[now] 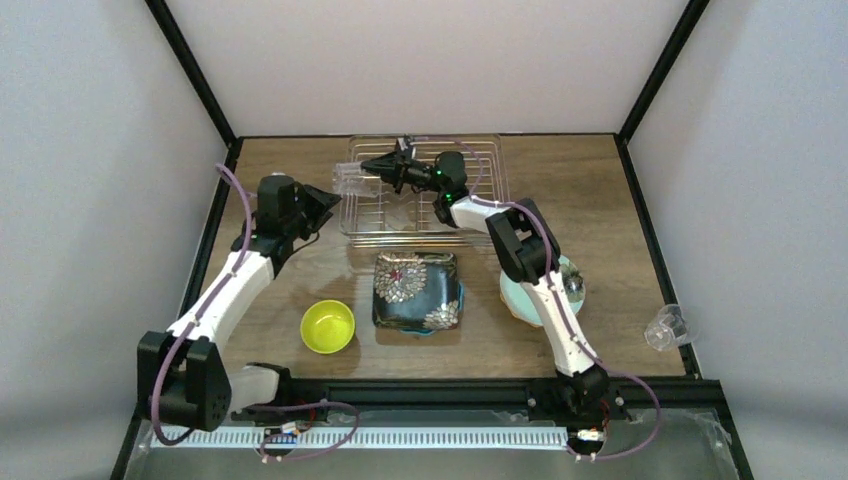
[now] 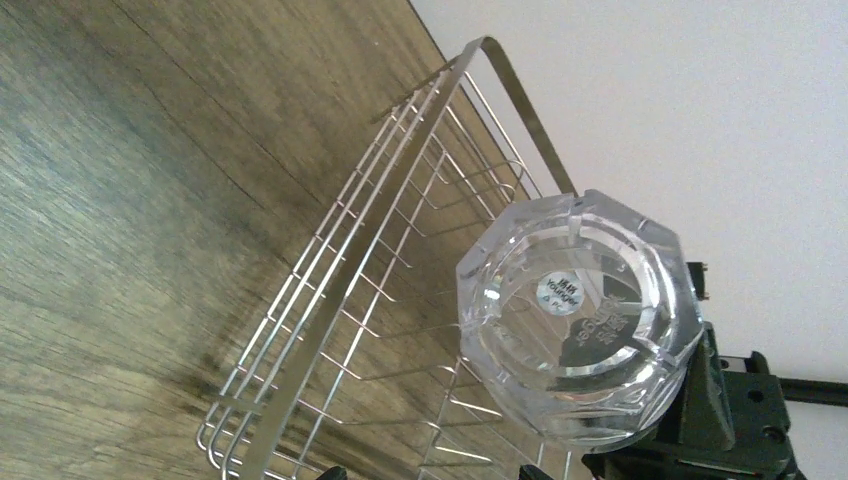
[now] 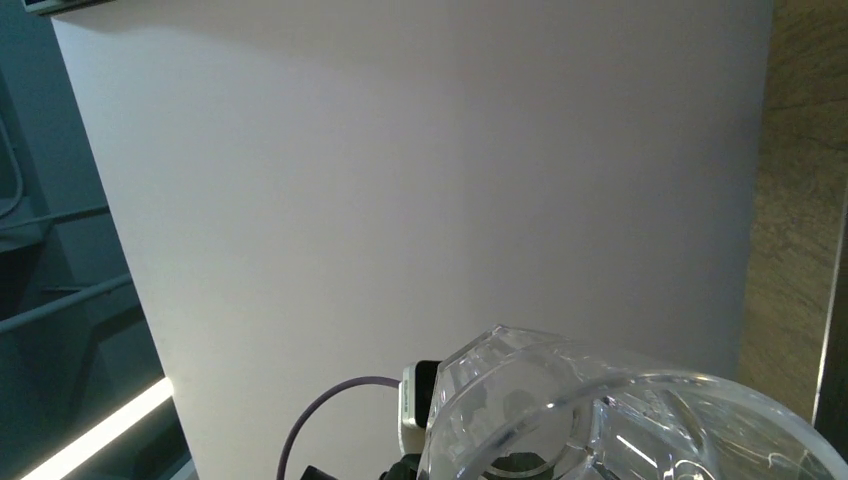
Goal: Load the mixed dishes into the dish rack
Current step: Place the cup on the dish rack.
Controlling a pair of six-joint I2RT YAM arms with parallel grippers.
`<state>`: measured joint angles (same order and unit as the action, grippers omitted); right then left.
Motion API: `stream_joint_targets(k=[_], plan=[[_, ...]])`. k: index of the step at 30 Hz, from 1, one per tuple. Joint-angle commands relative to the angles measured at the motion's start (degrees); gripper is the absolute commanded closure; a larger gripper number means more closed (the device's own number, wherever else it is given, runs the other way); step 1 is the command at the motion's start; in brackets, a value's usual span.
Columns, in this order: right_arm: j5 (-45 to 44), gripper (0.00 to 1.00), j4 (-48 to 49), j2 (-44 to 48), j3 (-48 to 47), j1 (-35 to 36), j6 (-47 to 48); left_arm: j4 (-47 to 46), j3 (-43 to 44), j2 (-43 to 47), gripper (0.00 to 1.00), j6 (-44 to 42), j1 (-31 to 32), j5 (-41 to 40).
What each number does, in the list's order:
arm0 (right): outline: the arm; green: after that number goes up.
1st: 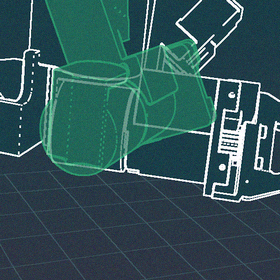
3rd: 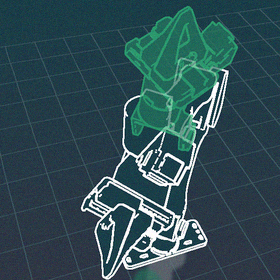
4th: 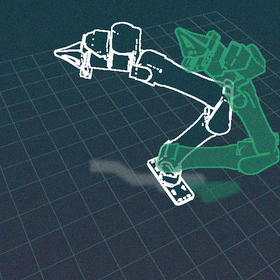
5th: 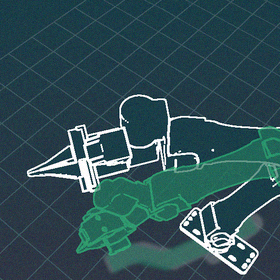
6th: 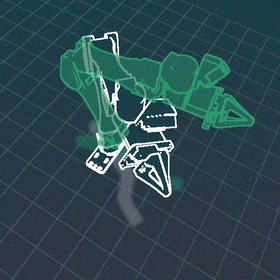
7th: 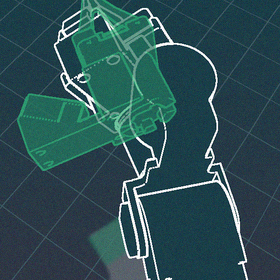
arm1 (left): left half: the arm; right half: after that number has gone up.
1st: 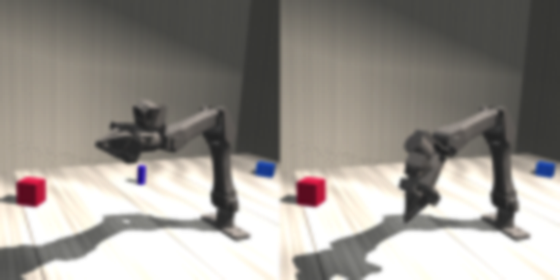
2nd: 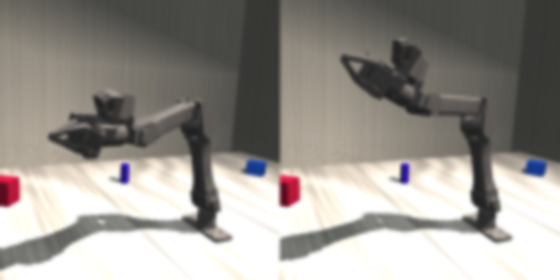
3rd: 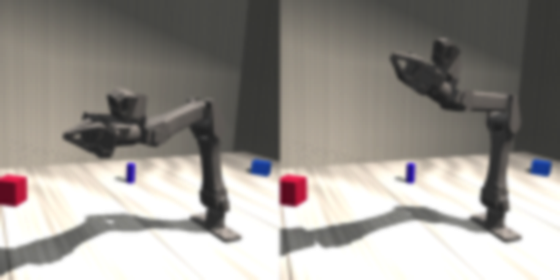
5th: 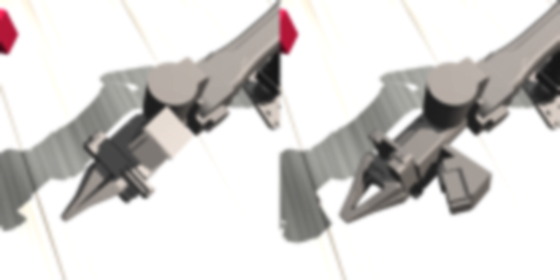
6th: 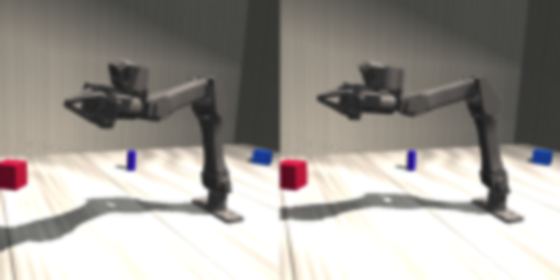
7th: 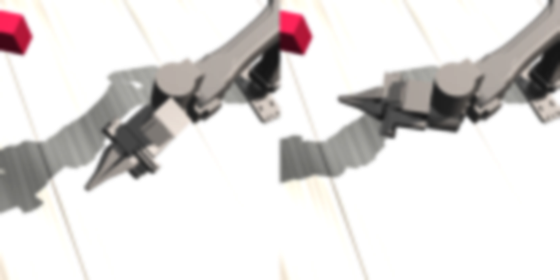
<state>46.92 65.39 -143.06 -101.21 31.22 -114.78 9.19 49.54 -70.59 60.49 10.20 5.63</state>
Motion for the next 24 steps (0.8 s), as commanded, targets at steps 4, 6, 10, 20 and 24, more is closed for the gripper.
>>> stream_joint_targets(k=[4, 6, 10, 20, 24], plan=[[0.04, 0.99, -5.31, -4.74, -8.29, 0.17, 1.0, -1.56, 3.49, -4.73, 0.0, -2.0, -1.78, 1.69], [0.21, 0.99, -7.78, -5.42, -9.75, 0.15, 2.0, -1.87, 3.94, -5.88, 0.0, -2.29, -2.29, 2.02], [0.8, 0.99, -13.69, -7.02, -13.35, 0.16, 4.32, -2.67, 4.46, -8.03, 0.0, -2.72, -3.51, 2.99], [1.08, 0.99, -24.91, -8.79, -17.36, 0.09, 9.4, -4.66, 5.65, -13.3, 0.0, -3.45, -5.31, 5.07], [0.99, 0.99, -26.7, -8.94, -17.42, 0.08, 10.6, -5.41, 6.0, -14.4, 0.0, -3.45, -5.44, 5.36]])
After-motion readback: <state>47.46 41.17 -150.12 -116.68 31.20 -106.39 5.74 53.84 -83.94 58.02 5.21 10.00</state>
